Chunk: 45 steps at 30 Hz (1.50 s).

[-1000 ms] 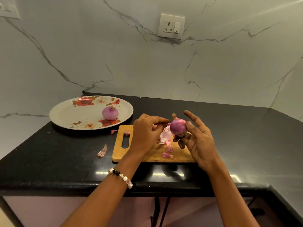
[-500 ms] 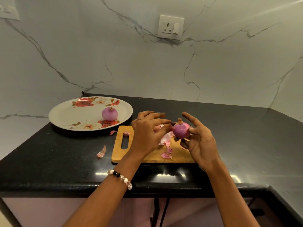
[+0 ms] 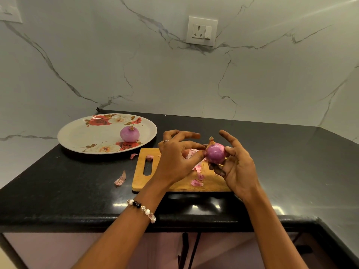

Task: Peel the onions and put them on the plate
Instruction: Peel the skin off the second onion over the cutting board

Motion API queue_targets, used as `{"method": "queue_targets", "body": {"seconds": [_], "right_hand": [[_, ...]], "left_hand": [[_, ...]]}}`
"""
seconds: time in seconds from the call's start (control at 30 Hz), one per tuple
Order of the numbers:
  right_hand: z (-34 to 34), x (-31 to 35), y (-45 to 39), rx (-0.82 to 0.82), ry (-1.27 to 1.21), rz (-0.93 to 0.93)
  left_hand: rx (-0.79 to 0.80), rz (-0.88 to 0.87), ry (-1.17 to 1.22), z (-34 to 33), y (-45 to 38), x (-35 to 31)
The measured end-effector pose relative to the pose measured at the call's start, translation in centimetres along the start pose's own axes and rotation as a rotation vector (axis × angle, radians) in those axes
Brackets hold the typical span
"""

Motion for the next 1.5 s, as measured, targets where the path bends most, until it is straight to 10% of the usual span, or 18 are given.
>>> {"method": "queue_targets", "body": {"seconds": [0.87, 1.5], "right_hand": [[0.3, 0.0, 0.1, -0.004, -0.072, 0.02], [-0.2, 0.1, -0.3, -0.004, -0.208, 0.065]], "left_hand": [[-0.226, 0.125, -0.038, 2.1, 0.0, 1.0], [-0.074, -0.034, -0.047, 0.5, 0.1, 0.1]]}}
Point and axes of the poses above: each hand's wrist, its own y-axis away from the middle knuckle, its own z-axis out of the back of the hand, x = y × z, the point moved 7 cm from there along -y, towards the middle knuckle
